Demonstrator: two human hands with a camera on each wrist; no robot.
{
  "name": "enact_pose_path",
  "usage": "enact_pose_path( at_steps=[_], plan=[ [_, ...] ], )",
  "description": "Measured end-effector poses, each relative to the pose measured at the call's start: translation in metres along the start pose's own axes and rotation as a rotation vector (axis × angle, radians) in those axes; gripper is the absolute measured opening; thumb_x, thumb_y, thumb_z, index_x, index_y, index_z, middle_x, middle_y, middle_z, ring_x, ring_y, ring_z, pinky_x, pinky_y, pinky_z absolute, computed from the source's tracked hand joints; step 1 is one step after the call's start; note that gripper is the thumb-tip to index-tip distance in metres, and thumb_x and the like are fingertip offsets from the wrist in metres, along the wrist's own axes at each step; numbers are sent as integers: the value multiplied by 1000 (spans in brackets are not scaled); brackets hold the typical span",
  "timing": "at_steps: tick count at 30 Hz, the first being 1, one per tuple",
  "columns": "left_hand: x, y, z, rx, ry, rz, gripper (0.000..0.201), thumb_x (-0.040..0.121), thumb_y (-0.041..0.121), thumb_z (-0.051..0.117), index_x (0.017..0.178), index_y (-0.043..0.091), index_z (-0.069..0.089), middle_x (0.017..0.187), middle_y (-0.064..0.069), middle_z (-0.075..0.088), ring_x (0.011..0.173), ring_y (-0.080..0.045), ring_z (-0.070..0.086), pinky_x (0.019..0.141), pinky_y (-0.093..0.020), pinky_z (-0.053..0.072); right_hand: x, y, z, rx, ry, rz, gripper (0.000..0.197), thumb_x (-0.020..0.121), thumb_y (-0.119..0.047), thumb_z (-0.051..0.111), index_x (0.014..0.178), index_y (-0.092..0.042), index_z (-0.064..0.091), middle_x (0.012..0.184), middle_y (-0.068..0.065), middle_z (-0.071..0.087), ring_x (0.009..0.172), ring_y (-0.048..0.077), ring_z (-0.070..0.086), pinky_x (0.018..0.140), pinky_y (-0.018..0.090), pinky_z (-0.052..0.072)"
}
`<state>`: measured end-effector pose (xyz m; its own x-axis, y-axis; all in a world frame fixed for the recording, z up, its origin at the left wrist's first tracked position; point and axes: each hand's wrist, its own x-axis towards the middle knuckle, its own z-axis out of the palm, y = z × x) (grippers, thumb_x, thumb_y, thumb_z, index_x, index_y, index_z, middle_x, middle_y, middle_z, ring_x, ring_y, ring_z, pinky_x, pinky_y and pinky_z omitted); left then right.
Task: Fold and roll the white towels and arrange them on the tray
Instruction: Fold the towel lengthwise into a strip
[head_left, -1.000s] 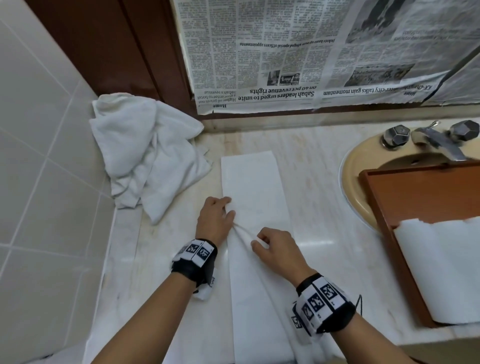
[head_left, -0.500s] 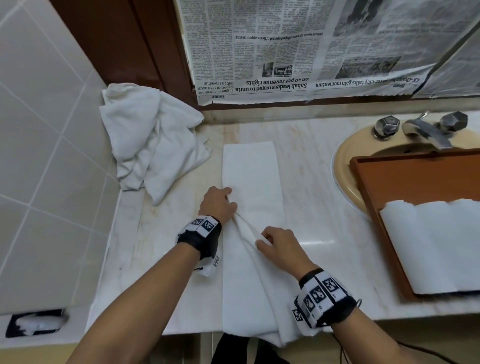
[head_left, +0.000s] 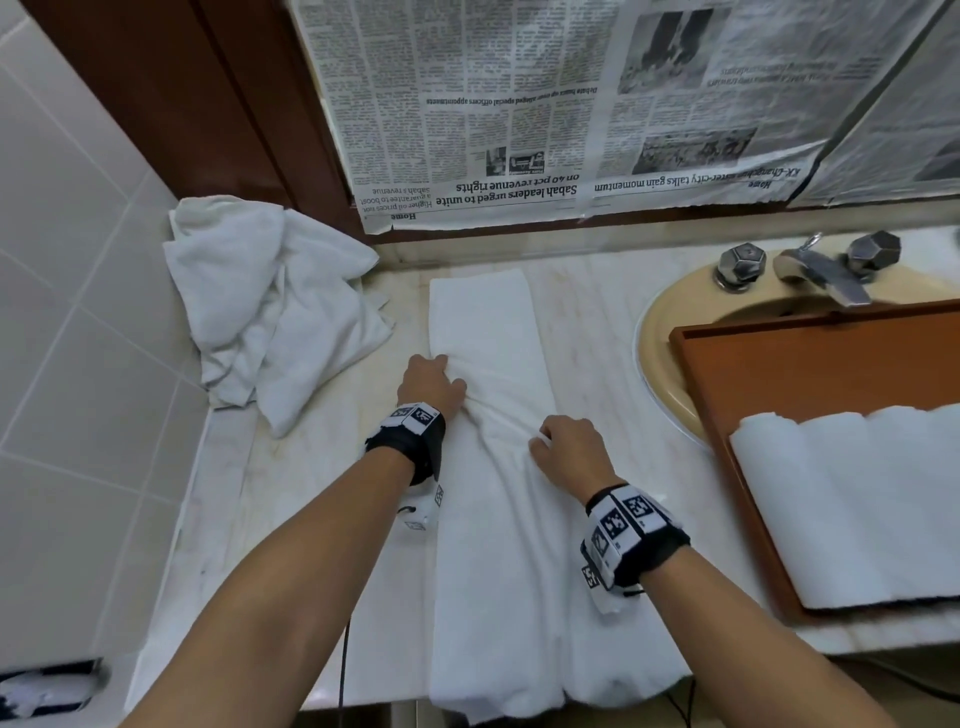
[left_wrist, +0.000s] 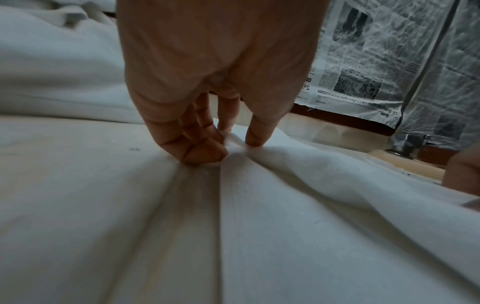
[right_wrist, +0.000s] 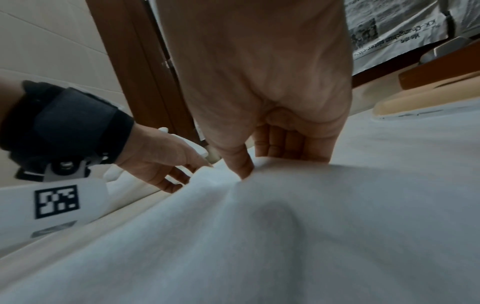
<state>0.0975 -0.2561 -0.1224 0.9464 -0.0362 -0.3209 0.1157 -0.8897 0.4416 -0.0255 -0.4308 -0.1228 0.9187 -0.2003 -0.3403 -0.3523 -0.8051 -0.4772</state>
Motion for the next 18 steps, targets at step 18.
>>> enact_pose_path(
  at_steps=[18],
  plan=[
    [-35, -26, -4, -401, -42, 31, 43, 90, 41, 68, 126, 17, 62, 99, 5, 64, 102, -15, 60, 98, -25, 43, -81, -47, -22, 146, -9, -292, 15, 96, -26, 59, 93, -13, 65, 79, -1, 67, 72, 15, 61, 69, 32, 50]
  ],
)
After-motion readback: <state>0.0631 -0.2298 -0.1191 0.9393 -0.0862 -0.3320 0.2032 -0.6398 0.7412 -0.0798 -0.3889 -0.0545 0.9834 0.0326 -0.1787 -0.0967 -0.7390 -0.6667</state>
